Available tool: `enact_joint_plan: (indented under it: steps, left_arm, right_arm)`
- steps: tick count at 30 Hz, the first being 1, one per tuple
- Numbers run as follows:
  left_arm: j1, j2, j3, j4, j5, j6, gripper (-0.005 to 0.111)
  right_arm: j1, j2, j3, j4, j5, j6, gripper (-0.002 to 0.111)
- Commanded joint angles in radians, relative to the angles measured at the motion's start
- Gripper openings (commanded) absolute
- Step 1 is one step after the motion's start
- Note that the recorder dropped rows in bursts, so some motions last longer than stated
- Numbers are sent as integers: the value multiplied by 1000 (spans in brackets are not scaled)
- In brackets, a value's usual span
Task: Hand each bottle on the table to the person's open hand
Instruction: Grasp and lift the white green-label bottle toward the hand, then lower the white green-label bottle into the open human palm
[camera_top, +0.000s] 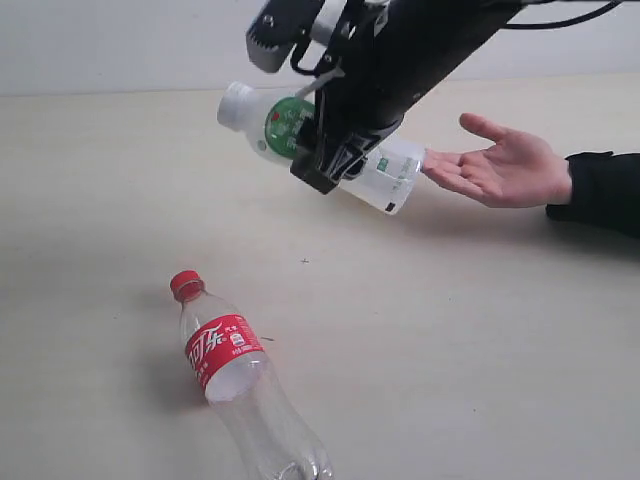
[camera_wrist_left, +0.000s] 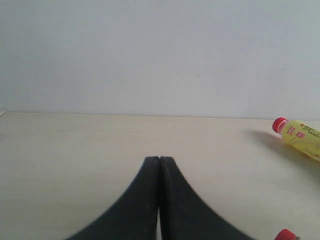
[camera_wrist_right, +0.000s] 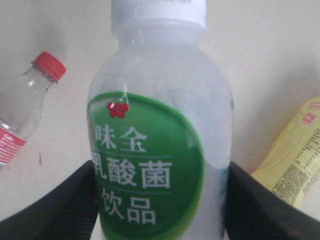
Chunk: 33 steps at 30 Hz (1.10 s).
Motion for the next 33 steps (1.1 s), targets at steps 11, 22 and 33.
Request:
enact_joint_plan:
  steps: [11,22,33]
  left_arm:
    - [-5,-6,0,-10,1,3,1]
    - [-5,-6,0,-10,1,3,1]
    - [-5,-6,0,-10,1,3,1]
  right_arm:
    - [2,-306,-8,-364,287,586,0]
    - [-123,-302,-8,-501,432,836,0]
    - [-237,-169,-8,-400,300,858,0]
